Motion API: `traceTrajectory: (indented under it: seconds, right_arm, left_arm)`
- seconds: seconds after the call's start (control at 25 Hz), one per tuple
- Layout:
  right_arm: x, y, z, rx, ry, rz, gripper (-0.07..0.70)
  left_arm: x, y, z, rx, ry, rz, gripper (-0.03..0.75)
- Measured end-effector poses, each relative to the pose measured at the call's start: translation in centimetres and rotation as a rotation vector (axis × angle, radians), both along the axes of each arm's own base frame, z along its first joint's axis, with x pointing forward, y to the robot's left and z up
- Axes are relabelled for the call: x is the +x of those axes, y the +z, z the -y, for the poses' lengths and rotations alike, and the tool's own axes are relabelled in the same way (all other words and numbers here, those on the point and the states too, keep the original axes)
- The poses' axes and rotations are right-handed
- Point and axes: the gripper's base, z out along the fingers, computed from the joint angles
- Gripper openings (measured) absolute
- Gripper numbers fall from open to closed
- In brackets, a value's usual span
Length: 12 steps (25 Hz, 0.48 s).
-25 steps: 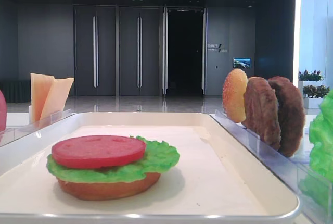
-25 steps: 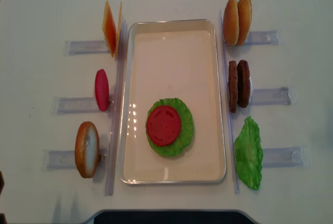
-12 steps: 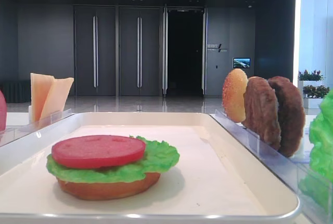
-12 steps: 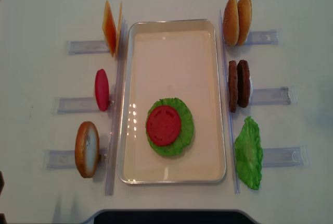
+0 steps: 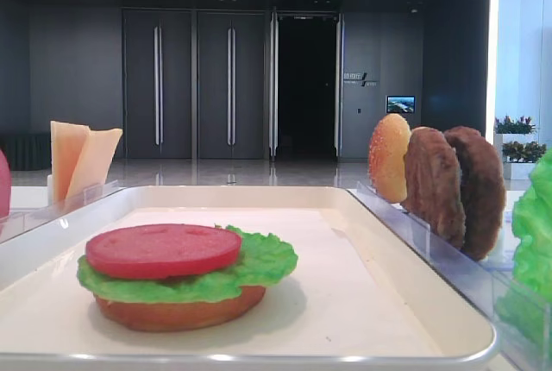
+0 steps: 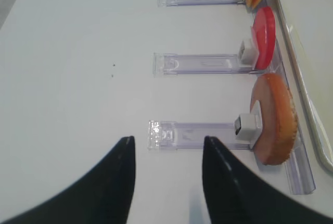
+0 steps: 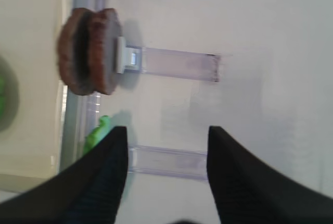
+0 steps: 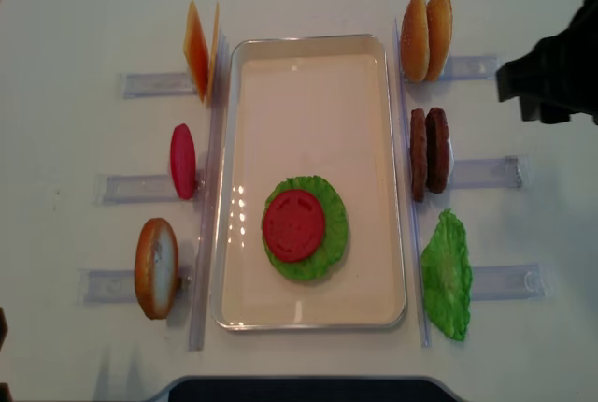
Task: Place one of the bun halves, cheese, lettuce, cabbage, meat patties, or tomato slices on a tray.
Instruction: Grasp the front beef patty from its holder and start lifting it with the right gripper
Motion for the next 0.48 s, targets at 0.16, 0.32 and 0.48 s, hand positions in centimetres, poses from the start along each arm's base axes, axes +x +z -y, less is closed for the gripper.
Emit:
traceTrajectory:
  seconds: [0.16,0.32,0.48]
  right_arm:
    - [0.4,0.8,-4.1,0.017,0.062,0.015,0.365]
    - [1.1,0.9,-6.5,0.025,0.073,0.019,0.365]
    - [1.9,0.1,-7.4,0.014,0.061,-0.003,0.365]
  left_arm:
    - [0.0,0.0,0.0,0.000,0.000,0.000,0.327]
    - [0.0,0.0,0.0,0.000,0.000,0.000,0.327]
    - [0.0,0.0,0.0,0.000,0.000,0.000,0.327]
